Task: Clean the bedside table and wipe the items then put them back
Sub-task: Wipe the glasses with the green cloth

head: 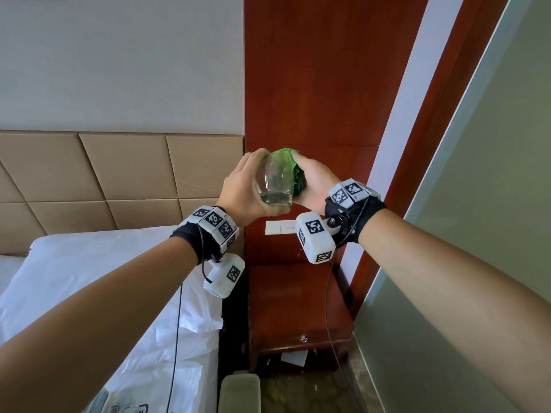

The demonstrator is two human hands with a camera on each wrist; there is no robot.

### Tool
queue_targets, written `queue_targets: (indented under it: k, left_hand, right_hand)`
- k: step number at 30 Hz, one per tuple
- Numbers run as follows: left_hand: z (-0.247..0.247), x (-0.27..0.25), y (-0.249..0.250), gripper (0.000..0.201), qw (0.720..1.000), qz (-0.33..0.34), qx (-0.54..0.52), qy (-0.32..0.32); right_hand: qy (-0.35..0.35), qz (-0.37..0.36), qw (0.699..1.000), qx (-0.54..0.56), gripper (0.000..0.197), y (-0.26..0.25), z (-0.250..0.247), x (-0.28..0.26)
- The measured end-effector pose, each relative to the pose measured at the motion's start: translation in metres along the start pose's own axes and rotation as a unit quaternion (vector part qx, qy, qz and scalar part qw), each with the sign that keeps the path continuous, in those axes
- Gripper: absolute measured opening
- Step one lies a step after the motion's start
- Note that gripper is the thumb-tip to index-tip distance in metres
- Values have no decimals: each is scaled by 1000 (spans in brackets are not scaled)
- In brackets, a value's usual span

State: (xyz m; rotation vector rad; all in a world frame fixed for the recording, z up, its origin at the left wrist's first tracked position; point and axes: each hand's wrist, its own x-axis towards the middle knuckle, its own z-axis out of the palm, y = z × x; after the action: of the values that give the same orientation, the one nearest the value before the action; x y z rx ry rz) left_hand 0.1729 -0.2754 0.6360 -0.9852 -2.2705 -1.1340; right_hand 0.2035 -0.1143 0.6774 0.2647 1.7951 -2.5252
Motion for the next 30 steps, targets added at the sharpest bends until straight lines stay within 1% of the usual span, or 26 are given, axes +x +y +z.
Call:
queue_targets:
  k: [4, 7, 10, 13, 17, 20, 21, 23, 25, 27, 28, 29, 30]
  left_hand:
    - [13, -1, -4, 114, 998, -31, -61, 2]
    - [23, -2, -3, 114, 993, -48, -106, -6]
    - [32, 0, 3, 116, 986, -64, -157, -5]
    - [38, 6, 11, 117, 983, -63, -172, -4]
    - [43, 9, 15, 120, 985, -75, -155, -29]
    - [51, 6, 17, 121, 984, -117, -128, -47]
    - [54, 4, 16, 120, 980, -137, -135, -51]
    - [59, -2, 17, 119, 971, -165, -160, -60]
    - [63, -9, 18, 116, 959, -193, -198, -67]
    - [66, -16, 17, 110, 942, -232, -239, -49]
    - [66, -20, 16, 108, 935, -252, -249, -30]
    - [65, -24, 15, 106, 930, -269, -249, -10]
    - [63, -28, 13, 103, 929, -277, -244, 10]
  right_hand:
    - [-34, 18, 998, 43, 46, 6, -10, -4]
    - [-70, 31, 996, 39, 51, 7, -20, -8]
    - [-92, 52, 994, 11, 57, 6, -27, -14]
    - [-109, 72, 991, 24, 64, 8, -36, -16]
    - [-128, 67, 989, 17, 58, 9, -52, -14]
    - [-134, 49, 990, -13, 39, 16, -60, -8]
    - [-138, 35, 989, -27, 36, 20, -62, -5]
    - [-148, 3, 988, -49, 41, 30, -66, 4]
    - [-155, -4, 986, -67, 58, 40, -66, 13]
    - [-173, 16, 982, -79, 77, 49, -63, 18]
    - [-186, 27, 979, -85, 81, 53, -60, 19]
    - [-193, 36, 977, -87, 79, 57, -58, 19]
    - [-198, 45, 975, -88, 71, 60, -54, 18]
